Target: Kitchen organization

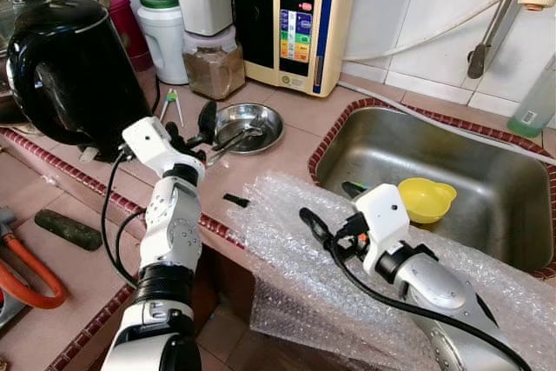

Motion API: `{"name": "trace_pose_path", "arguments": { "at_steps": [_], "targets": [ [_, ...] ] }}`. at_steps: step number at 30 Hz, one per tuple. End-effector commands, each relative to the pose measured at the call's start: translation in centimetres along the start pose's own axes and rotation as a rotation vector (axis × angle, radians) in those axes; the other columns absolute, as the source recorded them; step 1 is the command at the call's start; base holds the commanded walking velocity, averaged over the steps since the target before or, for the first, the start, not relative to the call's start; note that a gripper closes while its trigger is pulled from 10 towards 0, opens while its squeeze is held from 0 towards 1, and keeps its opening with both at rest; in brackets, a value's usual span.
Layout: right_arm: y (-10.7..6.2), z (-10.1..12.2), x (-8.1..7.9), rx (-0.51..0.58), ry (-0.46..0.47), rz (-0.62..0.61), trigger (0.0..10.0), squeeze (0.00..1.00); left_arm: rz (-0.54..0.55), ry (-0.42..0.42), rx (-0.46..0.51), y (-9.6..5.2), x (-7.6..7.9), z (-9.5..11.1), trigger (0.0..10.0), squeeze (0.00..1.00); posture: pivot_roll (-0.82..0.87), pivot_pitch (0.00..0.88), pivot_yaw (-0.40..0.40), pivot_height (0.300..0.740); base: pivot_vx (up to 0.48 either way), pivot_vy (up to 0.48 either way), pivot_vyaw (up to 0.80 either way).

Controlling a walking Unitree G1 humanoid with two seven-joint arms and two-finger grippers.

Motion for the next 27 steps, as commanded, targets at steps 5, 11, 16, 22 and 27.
{"name": "trace_pose_path", "arguments": {
  "at_steps": [5, 11, 16, 22, 27],
  "targets": [
    [0.0, 0.2, -0.3, 0.005, -0.017, 0.015, 10.0, 0.00, 0.046, -0.059, -0.121, -0.5, -0.6, -2.9, 10.0, 1.00, -0.13, 0.000, 0.053, 0.740, 0.000, 0.000, 0.00],
    [-0.3, 0.1, -0.5, 0.001, -0.019, 0.014, 10.0, 0.00, 0.015, -0.111, -0.155, -0.3, 0.5, -3.7, 10.0, 1.00, -0.15, 0.004, 0.050, 0.740, 0.000, 0.000, 0.00],
    [-0.7, -0.1, -0.6, -0.009, -0.022, 0.010, 10.0, 0.00, 0.013, -0.183, -0.194, -0.1, 1.2, -4.5, 10.0, 0.00, -0.17, 0.011, 0.050, 0.740, 0.000, 0.000, 0.00],
    [-1.0, 0.1, -0.1, -0.010, -0.027, -0.008, 10.0, 0.00, 0.007, -0.224, -0.216, 0.5, 1.8, -5.0, 8.9, 0.00, -0.19, 0.016, 0.048, 0.740, 0.000, 0.000, 0.00],
    [-1.1, 0.6, 0.4, -0.002, -0.035, -0.023, 10.0, 0.00, 0.002, -0.262, -0.211, 1.1, 2.3, -4.7, 0.0, 0.00, -0.20, 0.013, 0.048, 0.740, 0.000, 0.000, 0.00]
  ]
}}
Point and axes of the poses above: a point about 5 cm out from each wrist's last joint towards the gripper, its own y axis pointing out of the wrist towards the gripper, its own z axis along the axis of the wrist's last joint, x = y × z, the point moved 6 cm from there along y, pointing out of the wrist towards the gripper, and after that the axes turned 15 degrees about y, right-handed, at the moved point
